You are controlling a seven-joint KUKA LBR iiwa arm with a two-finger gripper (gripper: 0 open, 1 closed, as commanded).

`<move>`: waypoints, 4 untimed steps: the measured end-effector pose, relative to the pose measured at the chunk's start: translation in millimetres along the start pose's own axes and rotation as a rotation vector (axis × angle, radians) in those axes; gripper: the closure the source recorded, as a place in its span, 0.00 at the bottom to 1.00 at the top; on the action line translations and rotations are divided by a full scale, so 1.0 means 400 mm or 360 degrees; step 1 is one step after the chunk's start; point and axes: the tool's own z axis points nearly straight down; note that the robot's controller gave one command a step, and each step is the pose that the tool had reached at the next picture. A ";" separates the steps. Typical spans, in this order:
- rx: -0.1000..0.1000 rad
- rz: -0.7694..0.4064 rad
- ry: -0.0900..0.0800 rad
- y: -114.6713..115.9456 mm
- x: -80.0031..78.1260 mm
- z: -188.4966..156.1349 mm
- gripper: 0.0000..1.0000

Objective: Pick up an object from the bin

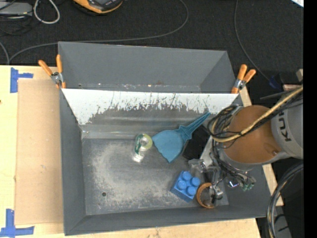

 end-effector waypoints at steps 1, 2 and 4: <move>0.0025 -0.0531 -0.0029 -0.033 0.029 0.007 0.00; 0.0002 -0.0409 -0.0006 0.053 0.001 0.012 1.00; -0.0010 -0.0407 0.0010 0.059 0.010 -0.062 1.00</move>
Offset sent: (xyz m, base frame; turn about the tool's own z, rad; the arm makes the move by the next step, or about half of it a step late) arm -0.0089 0.0185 -0.0044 -0.2548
